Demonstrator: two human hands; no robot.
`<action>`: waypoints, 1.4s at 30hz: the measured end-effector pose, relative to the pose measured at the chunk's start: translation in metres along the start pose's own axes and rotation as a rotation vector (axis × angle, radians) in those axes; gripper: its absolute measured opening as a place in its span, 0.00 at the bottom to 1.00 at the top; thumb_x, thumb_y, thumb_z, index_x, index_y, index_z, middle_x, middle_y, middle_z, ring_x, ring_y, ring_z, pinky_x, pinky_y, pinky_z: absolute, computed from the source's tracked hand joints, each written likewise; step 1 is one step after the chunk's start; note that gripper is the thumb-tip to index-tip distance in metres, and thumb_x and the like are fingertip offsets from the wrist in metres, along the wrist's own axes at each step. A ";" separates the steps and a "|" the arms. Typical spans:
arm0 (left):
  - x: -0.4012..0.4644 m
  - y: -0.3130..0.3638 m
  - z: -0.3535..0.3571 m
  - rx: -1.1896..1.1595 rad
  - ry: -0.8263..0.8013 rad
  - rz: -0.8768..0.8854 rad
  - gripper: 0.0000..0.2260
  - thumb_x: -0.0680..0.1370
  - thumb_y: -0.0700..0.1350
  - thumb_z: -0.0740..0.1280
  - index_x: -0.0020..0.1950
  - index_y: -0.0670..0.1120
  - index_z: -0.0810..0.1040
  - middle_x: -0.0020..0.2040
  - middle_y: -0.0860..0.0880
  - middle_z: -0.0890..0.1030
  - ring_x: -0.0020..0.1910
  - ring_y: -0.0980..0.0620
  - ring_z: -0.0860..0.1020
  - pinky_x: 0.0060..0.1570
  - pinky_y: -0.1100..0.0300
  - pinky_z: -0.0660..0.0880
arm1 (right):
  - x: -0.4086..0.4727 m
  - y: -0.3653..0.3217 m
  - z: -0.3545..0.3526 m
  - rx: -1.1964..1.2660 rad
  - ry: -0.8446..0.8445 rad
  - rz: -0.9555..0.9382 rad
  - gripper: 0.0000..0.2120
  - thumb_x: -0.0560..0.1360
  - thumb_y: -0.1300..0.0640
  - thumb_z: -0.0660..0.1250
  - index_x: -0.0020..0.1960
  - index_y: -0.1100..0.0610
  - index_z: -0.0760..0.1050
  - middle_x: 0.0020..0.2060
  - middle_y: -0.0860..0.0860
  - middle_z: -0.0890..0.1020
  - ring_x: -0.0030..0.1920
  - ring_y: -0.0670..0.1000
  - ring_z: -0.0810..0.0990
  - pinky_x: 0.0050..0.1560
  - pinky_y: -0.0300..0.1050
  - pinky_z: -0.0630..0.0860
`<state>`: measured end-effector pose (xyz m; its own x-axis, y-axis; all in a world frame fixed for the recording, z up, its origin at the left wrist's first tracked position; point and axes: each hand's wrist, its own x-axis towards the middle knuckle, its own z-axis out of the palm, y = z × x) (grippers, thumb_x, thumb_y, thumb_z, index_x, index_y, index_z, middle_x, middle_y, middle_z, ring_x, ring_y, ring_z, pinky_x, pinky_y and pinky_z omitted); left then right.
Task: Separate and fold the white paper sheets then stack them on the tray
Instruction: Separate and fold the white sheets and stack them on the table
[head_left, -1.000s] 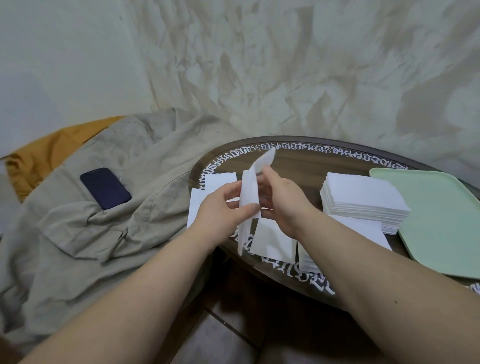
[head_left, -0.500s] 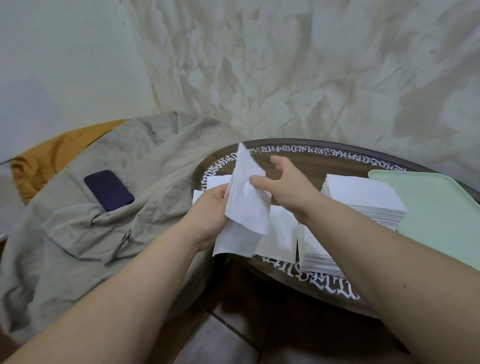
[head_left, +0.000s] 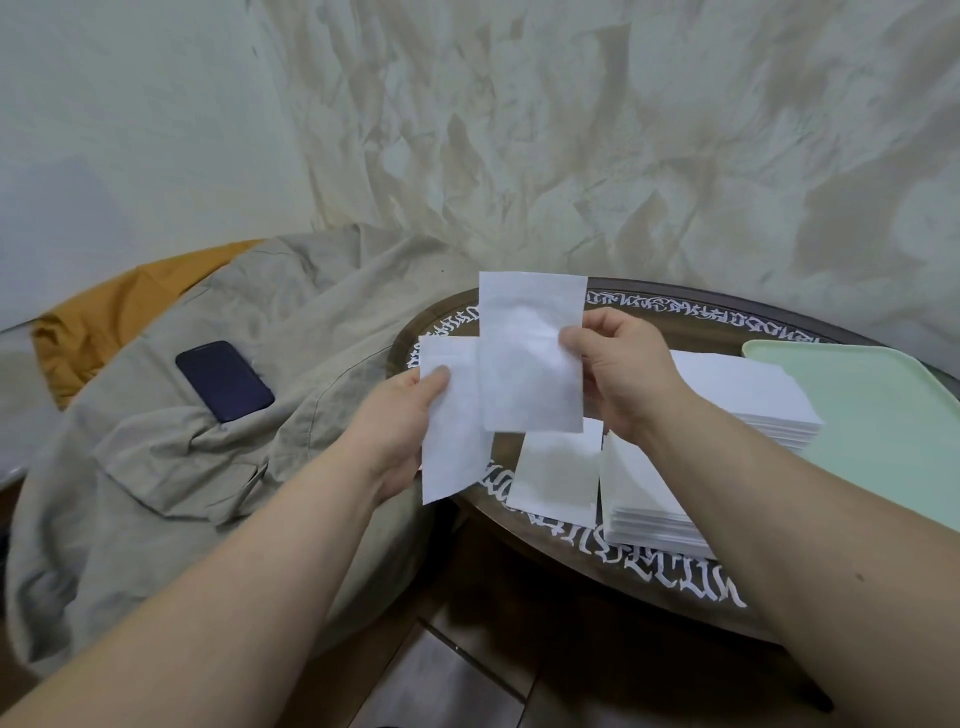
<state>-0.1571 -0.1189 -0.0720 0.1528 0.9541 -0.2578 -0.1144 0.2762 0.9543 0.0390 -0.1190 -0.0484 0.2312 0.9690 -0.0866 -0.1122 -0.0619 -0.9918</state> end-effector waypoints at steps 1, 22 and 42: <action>0.001 0.000 0.000 -0.039 0.012 -0.010 0.11 0.84 0.47 0.58 0.57 0.46 0.78 0.51 0.47 0.85 0.46 0.49 0.84 0.46 0.55 0.80 | -0.001 -0.001 -0.001 0.002 -0.021 -0.002 0.07 0.75 0.67 0.66 0.42 0.57 0.77 0.39 0.55 0.82 0.34 0.52 0.80 0.39 0.52 0.80; 0.000 -0.009 0.011 -0.211 -0.152 -0.023 0.16 0.84 0.45 0.57 0.68 0.40 0.74 0.61 0.39 0.81 0.60 0.41 0.80 0.62 0.46 0.75 | -0.018 0.017 0.014 -0.003 -0.264 0.155 0.07 0.77 0.69 0.63 0.50 0.64 0.80 0.46 0.58 0.84 0.42 0.55 0.84 0.41 0.49 0.81; 0.006 -0.014 0.007 -0.183 -0.011 -0.035 0.11 0.84 0.43 0.57 0.60 0.42 0.76 0.52 0.42 0.84 0.49 0.43 0.83 0.53 0.48 0.78 | -0.012 0.032 0.019 -0.244 -0.089 0.041 0.05 0.73 0.66 0.69 0.48 0.59 0.79 0.42 0.53 0.82 0.40 0.53 0.81 0.44 0.50 0.79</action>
<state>-0.1479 -0.1182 -0.0860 0.1704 0.9424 -0.2877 -0.2855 0.3267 0.9010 0.0147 -0.1282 -0.0773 0.1444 0.9811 -0.1290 0.1196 -0.1467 -0.9819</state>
